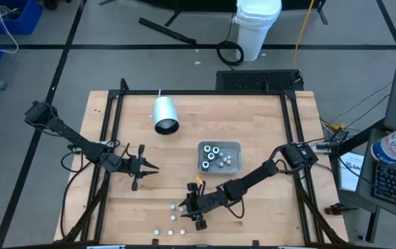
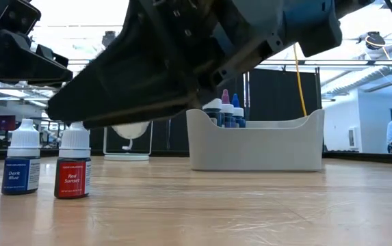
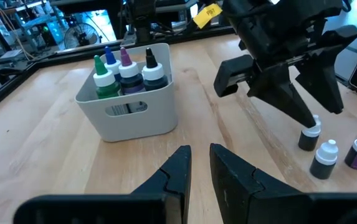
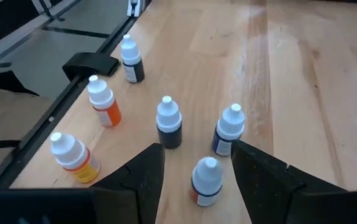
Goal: Pick & Place food coloring
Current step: Put the small red food coloring bottle into the white bin
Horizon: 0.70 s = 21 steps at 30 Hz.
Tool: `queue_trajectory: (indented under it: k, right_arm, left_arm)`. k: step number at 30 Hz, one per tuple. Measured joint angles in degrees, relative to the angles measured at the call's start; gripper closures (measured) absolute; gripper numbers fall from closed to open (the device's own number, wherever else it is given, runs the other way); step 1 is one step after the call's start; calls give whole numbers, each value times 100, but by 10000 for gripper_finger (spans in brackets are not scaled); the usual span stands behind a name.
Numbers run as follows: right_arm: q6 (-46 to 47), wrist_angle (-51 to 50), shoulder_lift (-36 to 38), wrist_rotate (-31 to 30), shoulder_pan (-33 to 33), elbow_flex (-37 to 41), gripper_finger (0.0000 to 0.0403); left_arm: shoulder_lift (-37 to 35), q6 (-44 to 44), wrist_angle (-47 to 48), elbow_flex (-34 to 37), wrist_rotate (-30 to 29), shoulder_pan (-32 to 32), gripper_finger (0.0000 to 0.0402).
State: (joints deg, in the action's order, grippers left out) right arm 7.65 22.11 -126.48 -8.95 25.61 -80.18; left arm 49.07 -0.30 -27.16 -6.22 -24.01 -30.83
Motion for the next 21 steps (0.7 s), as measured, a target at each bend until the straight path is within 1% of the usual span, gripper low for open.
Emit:
queue_trajectory:
  k: [5, 15, 21]
  right_arm:
    - [-23, -47, -2, -30, 0, 0, 231]
    - [-127, -34, 0, -340, 29, 0, 232]
    - [-158, 146, -128, -329, 38, -2, 232]
  left_arm:
    - [-1, 10, -1, 0, -2, 0, 334]
    - [-1, 11, 0, 0, -5, -1, 334]
    - [-1, 45, 2, 0, -8, 0, 334]
